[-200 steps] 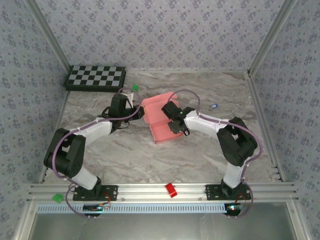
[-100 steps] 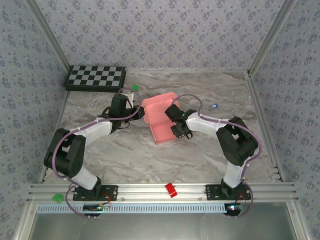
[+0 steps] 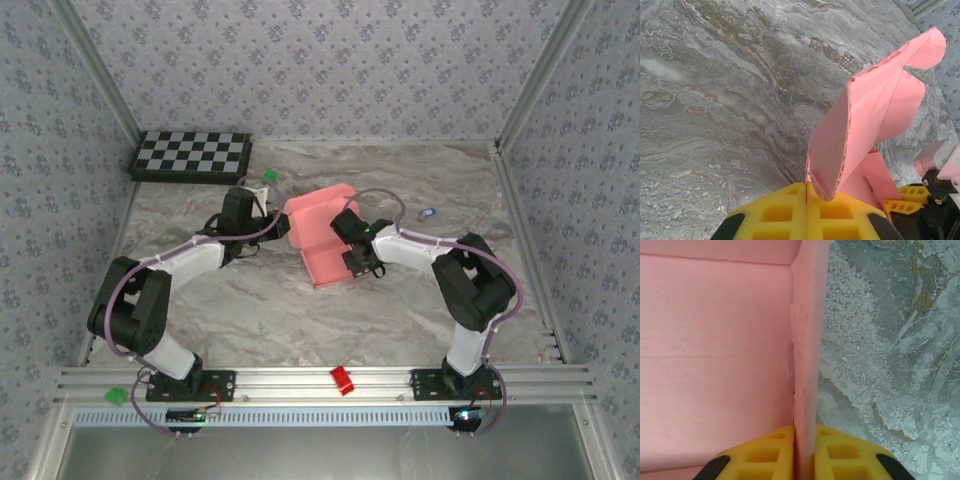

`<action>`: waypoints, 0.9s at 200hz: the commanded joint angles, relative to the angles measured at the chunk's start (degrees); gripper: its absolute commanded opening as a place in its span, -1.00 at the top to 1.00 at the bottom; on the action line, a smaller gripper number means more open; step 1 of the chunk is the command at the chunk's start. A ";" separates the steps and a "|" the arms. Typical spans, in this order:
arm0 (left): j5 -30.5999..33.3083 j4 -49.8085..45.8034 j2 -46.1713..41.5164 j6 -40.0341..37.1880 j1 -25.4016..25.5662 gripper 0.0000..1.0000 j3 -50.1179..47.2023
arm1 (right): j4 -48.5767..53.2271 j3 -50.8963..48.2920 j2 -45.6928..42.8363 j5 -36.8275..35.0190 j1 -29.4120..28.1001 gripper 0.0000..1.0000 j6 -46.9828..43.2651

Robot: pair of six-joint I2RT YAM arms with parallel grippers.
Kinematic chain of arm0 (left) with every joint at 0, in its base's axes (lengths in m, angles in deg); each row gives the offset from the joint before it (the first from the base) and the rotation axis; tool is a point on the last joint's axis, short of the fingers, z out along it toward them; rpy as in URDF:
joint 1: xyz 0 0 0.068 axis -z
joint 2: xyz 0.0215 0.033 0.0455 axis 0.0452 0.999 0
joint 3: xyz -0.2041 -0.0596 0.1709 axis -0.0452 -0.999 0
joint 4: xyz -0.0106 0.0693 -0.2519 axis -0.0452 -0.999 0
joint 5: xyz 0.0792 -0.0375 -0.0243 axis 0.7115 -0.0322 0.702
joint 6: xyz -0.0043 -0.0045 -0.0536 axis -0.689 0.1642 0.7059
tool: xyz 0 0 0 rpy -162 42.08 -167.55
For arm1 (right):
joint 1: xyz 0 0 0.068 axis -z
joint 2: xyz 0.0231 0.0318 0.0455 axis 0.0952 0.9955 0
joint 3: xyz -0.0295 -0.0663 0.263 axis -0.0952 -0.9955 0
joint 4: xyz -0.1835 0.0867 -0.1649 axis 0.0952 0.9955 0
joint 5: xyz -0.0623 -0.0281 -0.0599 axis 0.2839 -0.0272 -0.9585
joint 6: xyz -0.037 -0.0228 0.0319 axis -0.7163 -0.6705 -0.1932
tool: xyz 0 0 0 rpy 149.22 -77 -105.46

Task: Fold the paper box

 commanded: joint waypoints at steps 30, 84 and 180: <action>-0.87 1.12 0.11 -0.92 0.09 1.00 1.77 | 5.64 1.51 4.51 -2.61 -0.25 0.68 0.57; -1.24 1.30 0.40 -1.07 0.14 1.00 1.98 | 6.31 2.70 4.04 -3.00 -0.34 0.64 0.64; -2.36 1.87 0.93 -1.13 0.11 1.00 2.34 | 2.28 3.19 -0.42 0.12 0.09 0.20 3.06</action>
